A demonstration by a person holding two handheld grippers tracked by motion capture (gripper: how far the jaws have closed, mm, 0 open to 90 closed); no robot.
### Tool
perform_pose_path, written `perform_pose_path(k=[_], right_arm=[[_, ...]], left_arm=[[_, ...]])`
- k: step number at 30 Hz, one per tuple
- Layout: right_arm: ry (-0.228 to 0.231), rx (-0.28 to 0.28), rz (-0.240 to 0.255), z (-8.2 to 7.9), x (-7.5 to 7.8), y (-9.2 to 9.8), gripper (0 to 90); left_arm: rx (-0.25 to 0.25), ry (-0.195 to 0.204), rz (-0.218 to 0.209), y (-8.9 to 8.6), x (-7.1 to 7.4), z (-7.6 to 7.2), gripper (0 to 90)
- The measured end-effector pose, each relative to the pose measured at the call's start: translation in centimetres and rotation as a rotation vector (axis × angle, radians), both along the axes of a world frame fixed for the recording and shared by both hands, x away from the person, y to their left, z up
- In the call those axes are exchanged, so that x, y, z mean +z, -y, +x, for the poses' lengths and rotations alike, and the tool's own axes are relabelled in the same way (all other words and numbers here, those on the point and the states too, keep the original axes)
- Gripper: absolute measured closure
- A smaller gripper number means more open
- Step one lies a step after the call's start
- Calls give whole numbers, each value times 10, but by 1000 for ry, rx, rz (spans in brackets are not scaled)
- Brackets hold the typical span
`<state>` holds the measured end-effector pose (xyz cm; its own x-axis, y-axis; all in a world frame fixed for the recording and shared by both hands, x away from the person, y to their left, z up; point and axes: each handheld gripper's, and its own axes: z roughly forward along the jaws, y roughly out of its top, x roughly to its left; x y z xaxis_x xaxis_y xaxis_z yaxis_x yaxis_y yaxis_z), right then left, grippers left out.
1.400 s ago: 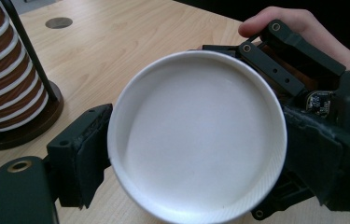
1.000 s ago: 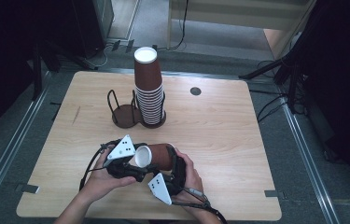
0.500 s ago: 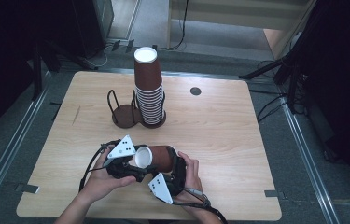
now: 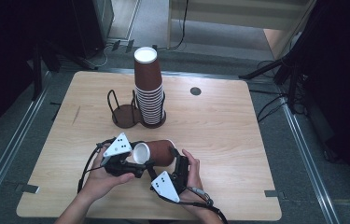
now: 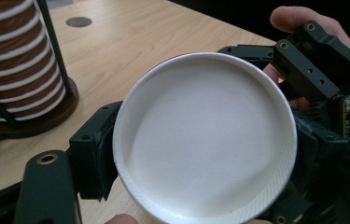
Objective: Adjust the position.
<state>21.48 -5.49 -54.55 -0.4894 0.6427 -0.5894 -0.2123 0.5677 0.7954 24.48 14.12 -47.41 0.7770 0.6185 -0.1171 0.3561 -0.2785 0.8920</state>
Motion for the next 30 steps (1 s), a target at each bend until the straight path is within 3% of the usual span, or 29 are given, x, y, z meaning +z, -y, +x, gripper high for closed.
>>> perform_pose_path(k=[8, 12, 21, 30], right_arm=[[-2, -4, 76, -1, 10, 5, 0], [-6, -6, 110, 0, 15, 8, 0], [-79, -37, 244, 6, 25, 17, 0], [-143, -149, 316, 16, 27, 28, 0]], left_arm=[[38, 33, -21, -4, 1, -1, 238], [69, 29, -27, -6, 1, 0, 237], [122, 64, -62, -14, 3, 1, 238], [226, 103, -91, -23, 5, 2, 241]])
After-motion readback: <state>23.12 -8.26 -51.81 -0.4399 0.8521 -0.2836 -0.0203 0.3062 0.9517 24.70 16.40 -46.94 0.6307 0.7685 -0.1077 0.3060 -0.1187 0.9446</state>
